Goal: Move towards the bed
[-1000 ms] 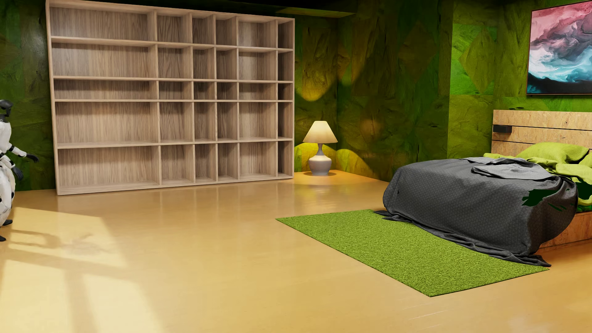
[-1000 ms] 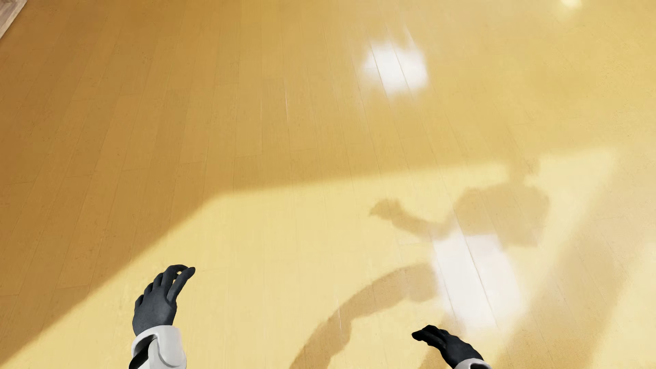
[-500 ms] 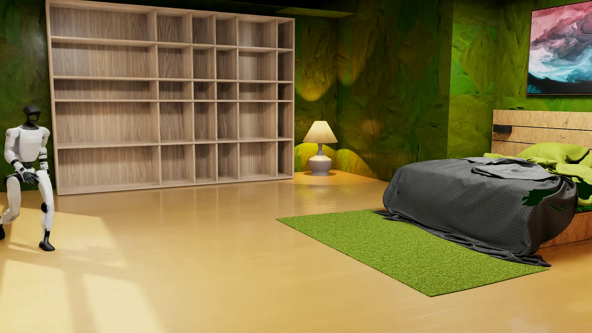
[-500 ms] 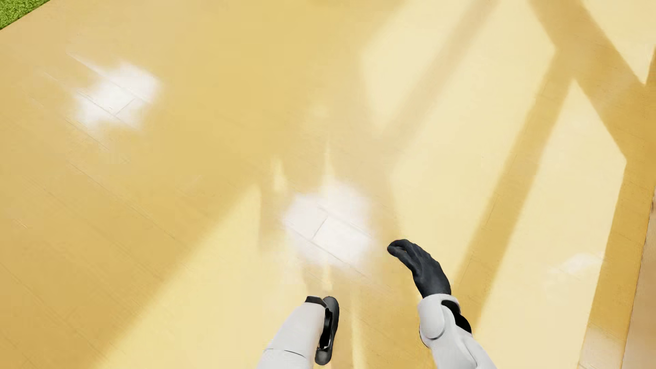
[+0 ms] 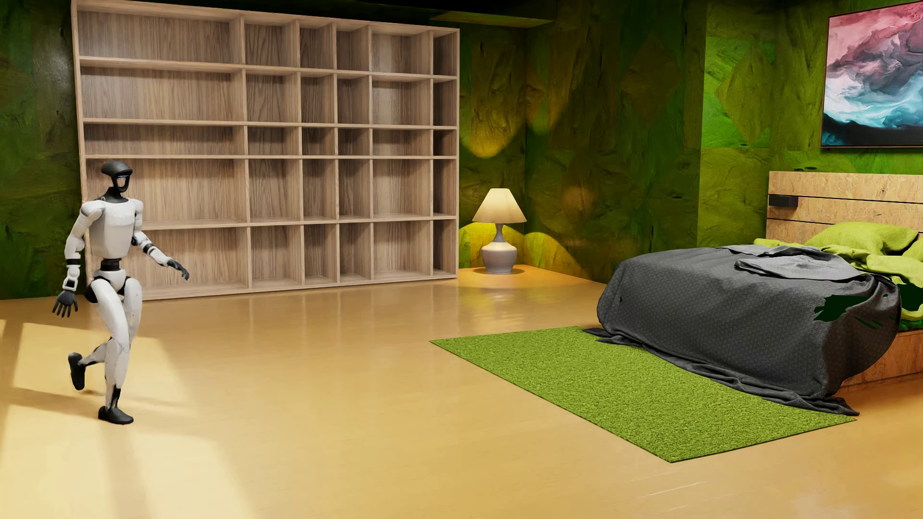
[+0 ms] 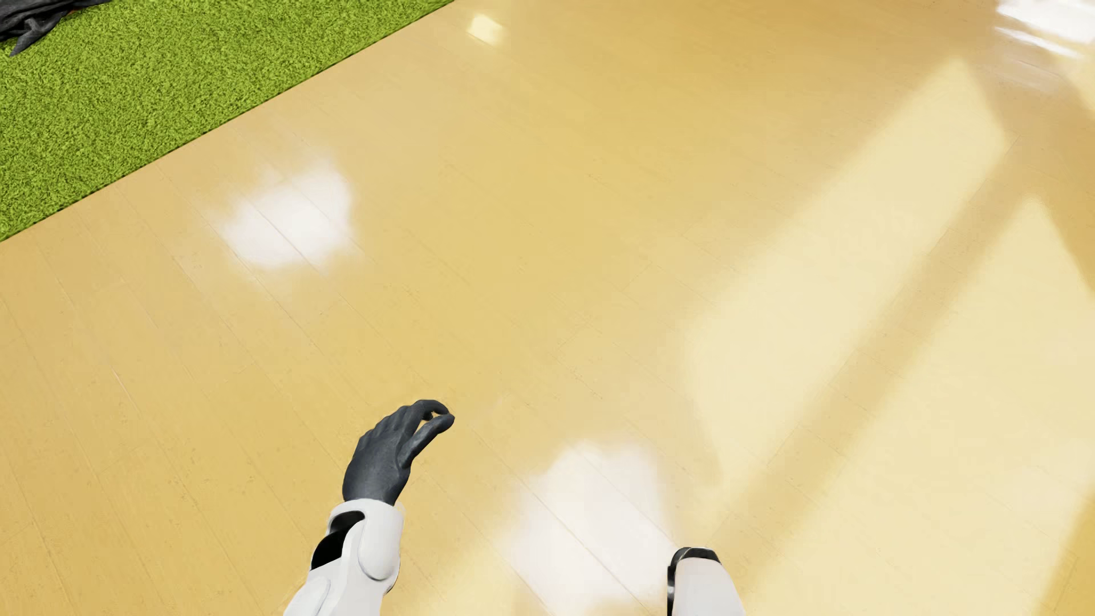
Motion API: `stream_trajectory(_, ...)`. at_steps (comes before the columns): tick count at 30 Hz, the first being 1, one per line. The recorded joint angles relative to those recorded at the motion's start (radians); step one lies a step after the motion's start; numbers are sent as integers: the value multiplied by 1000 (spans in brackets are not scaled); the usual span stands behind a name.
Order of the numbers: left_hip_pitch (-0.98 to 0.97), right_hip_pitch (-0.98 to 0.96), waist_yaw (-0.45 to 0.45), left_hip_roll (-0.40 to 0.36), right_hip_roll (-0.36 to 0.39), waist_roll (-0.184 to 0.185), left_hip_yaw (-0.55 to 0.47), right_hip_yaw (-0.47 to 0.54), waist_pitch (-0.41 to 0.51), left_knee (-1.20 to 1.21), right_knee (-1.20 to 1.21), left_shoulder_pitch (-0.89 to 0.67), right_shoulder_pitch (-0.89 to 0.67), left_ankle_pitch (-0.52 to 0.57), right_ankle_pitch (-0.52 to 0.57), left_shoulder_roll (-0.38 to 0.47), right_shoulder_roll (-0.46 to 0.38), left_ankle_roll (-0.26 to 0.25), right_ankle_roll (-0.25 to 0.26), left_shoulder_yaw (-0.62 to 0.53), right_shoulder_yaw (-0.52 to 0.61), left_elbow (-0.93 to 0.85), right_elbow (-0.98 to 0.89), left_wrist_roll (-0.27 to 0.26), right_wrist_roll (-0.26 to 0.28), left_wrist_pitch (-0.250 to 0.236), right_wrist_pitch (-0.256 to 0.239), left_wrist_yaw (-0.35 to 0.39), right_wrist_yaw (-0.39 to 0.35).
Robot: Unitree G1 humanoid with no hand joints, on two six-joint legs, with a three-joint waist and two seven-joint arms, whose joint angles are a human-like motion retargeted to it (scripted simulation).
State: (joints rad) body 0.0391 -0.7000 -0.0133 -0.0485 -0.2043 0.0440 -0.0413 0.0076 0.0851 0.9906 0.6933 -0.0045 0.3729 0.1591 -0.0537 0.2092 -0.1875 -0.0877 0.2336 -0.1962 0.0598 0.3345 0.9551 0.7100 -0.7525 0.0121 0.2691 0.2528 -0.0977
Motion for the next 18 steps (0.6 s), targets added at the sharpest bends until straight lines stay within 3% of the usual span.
stream_trajectory(2, -278, 122, 18, 56, -1, 51, 119, -87, 7, 308, 41, 58, -144, -83, -126, -41, 28, 5, -28, -54, 101, 156, 61, 103, -131, 99, 53, -56, 62)
stream_trajectory(3, -416, 219, 27, 57, -9, 67, 169, -143, 6, 340, 2, 69, -210, -133, -161, -56, 38, 22, -26, -102, 124, 272, 29, 160, -159, 136, 25, -114, 57)
stream_trajectory(4, -536, 328, 37, 71, -11, 77, 217, -208, 1, 300, -57, 77, -263, -183, -181, -61, 47, 35, -23, -150, 104, 395, -36, 199, -136, 152, -34, -194, 11)
stream_trajectory(6, -722, 549, 60, 97, 26, 88, 261, -327, -13, 75, -194, 103, -352, -254, -194, -37, 60, 64, -12, -208, 18, 606, -177, 231, -5, 124, -166, -385, -113)
stream_trajectory(7, -793, 649, 73, 111, 59, 89, 259, -366, -20, -86, -265, 124, -407, -267, -194, -11, 61, 85, -3, -211, -12, 666, -247, 238, 62, 96, -197, -460, -169)
stream_trajectory(8, -850, 741, 87, 115, 95, 87, 236, -389, -27, -268, -337, 153, -464, -263, -186, 12, 62, 111, 6, -187, -31, 693, -324, 236, 126, 82, -208, -488, -223)
stream_trajectory(9, -888, 825, 101, 118, 130, 80, 212, -394, -33, -434, -396, 188, -508, -261, -167, 21, 64, 132, 13, -124, -39, 705, -410, 210, 187, 101, -217, -453, -270)
stream_trajectory(10, -908, 901, 114, 125, 154, 70, 208, -382, -38, -535, -427, 224, -528, -261, -131, 11, 68, 146, 14, -23, -41, 720, -501, 159, 235, 156, -237, -363, -293)
stream_trajectory(11, -904, 956, 128, 133, 158, 56, 221, -353, -43, -549, -410, 257, -520, -273, -67, -20, 70, 156, 14, 95, -35, 739, -582, 100, 256, 242, -261, -242, -284)
stream_trajectory(12, -882, 981, 139, 139, 136, 37, 254, -307, -47, -491, -328, 283, -489, -250, 41, -68, 63, 203, 10, 202, -21, 747, -646, 54, 235, 333, -272, -126, -252)
stream_trajectory(13, -856, 960, 145, 123, 92, 10, 273, -249, -47, -408, -173, 299, -448, -177, 181, -124, 43, 266, -8, 278, -1, 739, -688, 23, 166, 385, -262, -63, -213)
stream_trajectory(14, -826, 885, 142, 90, 39, -22, 282, -196, -41, -328, 52, 295, -407, -169, 309, -173, 18, 291, -43, 314, 24, 724, -704, 10, 70, 378, -237, -73, -177)
stream_trajectory(15, -789, 754, 131, 45, 8, -56, 300, -126, -30, -269, 292, 264, -372, -222, 348, -200, -2, 302, -79, 302, 52, 714, -687, 30, -16, 345, -206, -119, -144)
stream_trajectory(16, -737, 590, 120, -11, 31, -84, 305, -26, -18, -248, 491, 208, -346, -282, 277, -208, -11, 297, -76, 254, 85, 700, -627, 95, -62, 325, -174, -131, -100)
stream_trajectory(17, -668, 425, 114, -67, 55, -103, 297, 45, -10, -265, 610, 140, -329, -330, 187, -210, -16, 292, -72, 204, 121, 666, -524, 176, -70, 324, -148, -84, -33)
stream_trajectory(18, -587, 276, 110, -117, 59, -114, 270, 75, -6, -307, 639, 74, -317, -365, 112, -223, -24, 289, -96, 185, 158, 605, -394, 222, -70, 315, -129, -19, 57)
